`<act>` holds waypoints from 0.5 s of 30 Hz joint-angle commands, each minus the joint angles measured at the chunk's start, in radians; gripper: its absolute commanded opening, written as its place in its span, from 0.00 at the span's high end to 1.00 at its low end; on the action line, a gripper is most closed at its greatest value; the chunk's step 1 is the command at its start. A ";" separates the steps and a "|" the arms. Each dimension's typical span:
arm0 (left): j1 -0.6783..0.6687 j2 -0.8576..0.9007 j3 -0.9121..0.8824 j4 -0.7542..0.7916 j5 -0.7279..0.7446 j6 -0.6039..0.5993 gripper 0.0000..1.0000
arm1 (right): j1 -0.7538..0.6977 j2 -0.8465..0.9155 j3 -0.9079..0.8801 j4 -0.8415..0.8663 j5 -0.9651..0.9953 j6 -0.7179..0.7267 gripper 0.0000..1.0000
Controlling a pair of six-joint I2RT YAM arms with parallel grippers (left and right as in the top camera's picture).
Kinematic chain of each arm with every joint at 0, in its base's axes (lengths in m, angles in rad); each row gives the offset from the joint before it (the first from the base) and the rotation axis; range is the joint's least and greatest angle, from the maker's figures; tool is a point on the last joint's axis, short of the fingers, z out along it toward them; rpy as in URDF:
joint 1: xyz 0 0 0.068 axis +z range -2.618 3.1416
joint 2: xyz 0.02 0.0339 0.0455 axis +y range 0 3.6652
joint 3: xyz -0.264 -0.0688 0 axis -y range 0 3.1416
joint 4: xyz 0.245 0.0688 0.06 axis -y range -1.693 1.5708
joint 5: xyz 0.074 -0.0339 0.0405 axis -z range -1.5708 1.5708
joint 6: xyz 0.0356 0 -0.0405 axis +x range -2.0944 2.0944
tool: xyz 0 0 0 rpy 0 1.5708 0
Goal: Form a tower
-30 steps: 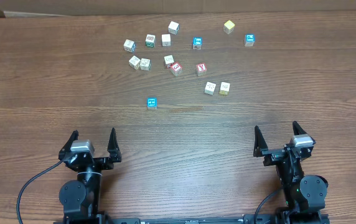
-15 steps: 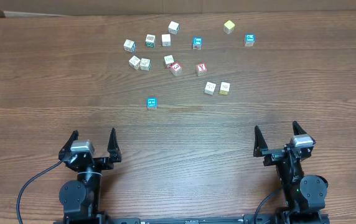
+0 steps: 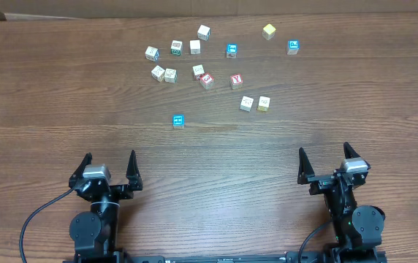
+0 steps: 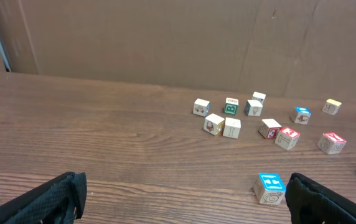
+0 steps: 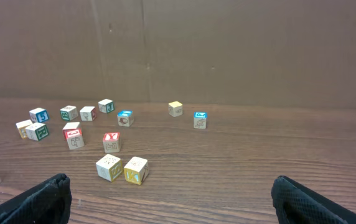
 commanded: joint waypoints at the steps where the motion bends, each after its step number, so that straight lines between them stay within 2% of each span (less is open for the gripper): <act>1: -0.006 -0.010 -0.003 -0.002 -0.014 0.022 0.01 | 0.001 -0.008 -0.010 0.008 -0.006 0.006 0.00; 11: -0.006 -0.010 -0.003 -0.003 -0.001 0.002 0.01 | 0.001 -0.008 -0.010 0.008 -0.006 0.006 0.00; 15: -0.006 -0.010 0.027 -0.035 0.092 -0.011 0.00 | 0.001 -0.008 -0.010 0.008 -0.006 0.006 0.00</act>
